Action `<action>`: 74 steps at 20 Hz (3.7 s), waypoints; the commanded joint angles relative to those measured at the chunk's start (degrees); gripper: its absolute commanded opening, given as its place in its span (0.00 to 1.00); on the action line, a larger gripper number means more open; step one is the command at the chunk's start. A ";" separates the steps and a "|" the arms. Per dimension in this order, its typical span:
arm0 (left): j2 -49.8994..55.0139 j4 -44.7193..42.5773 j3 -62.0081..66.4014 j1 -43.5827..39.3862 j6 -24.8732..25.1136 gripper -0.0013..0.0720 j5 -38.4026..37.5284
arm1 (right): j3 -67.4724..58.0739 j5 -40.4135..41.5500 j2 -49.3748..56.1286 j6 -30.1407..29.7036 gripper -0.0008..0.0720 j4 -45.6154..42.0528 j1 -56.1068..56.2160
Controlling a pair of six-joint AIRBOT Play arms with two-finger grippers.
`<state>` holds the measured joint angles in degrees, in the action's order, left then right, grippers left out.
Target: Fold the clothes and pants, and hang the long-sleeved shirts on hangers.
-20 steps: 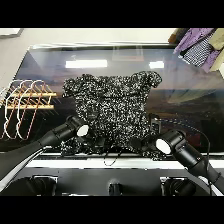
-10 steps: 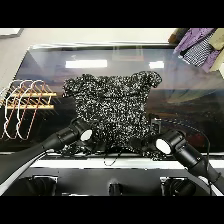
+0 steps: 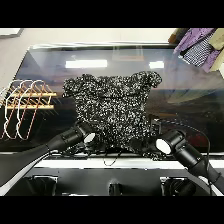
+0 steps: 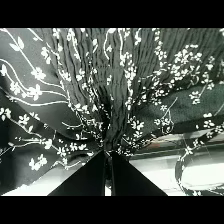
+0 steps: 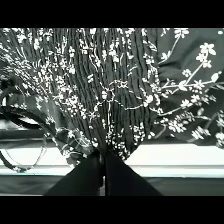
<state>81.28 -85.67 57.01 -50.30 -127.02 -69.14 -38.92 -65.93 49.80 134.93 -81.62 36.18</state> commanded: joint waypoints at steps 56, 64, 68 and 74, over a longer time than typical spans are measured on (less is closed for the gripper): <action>-17.42 0.35 4.90 85.79 45.09 0.86 -4.28 | -25.77 -5.57 7.87 -2.32 0.07 -12.41 -1.64; -9.77 1.84 -0.70 86.16 56.00 0.84 2.80 | -25.75 -6.16 7.89 -2.32 0.07 -12.46 -1.64; -4.63 1.53 -1.09 85.55 58.29 0.83 5.16 | -25.75 -6.14 8.00 -2.32 0.07 -12.52 -1.64; 1.99 0.96 -1.09 83.80 62.01 0.69 5.88 | -25.75 -6.43 8.00 -2.29 0.07 -12.50 -1.64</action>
<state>80.38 -84.23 55.99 34.33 -67.83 -63.86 -64.66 -72.10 57.76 132.57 -94.17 34.57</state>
